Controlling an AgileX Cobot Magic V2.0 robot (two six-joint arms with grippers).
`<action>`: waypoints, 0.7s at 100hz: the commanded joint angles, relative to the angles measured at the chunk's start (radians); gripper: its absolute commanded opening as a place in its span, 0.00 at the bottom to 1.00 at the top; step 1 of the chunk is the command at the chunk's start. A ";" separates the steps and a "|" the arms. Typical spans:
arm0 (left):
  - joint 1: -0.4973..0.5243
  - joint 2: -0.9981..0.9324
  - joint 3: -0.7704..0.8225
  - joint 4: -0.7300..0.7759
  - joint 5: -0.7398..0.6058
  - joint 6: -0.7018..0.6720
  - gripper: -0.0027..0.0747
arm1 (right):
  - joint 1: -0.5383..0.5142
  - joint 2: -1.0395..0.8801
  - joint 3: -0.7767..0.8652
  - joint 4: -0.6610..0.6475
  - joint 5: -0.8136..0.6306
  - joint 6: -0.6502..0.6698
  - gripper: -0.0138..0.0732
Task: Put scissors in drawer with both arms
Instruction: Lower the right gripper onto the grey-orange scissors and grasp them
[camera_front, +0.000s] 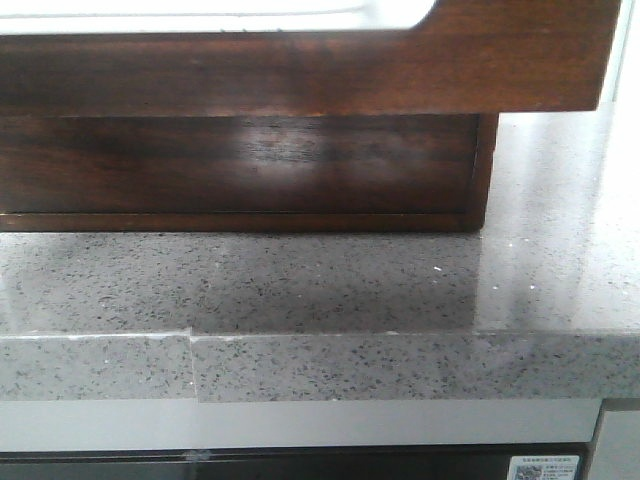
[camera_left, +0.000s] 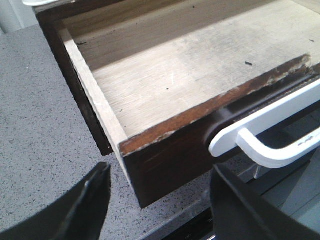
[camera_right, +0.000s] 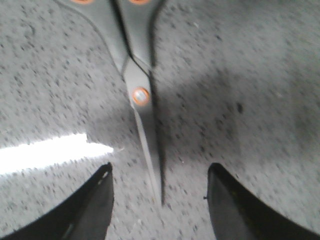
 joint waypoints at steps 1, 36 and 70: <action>-0.007 0.018 -0.033 -0.019 -0.077 -0.012 0.56 | -0.005 0.017 -0.074 0.010 -0.004 -0.029 0.57; -0.007 0.018 -0.033 -0.019 -0.096 -0.012 0.56 | 0.010 0.177 -0.211 0.029 0.065 -0.133 0.54; -0.007 0.018 -0.033 -0.019 -0.096 -0.012 0.56 | 0.039 0.270 -0.268 0.023 0.092 -0.161 0.47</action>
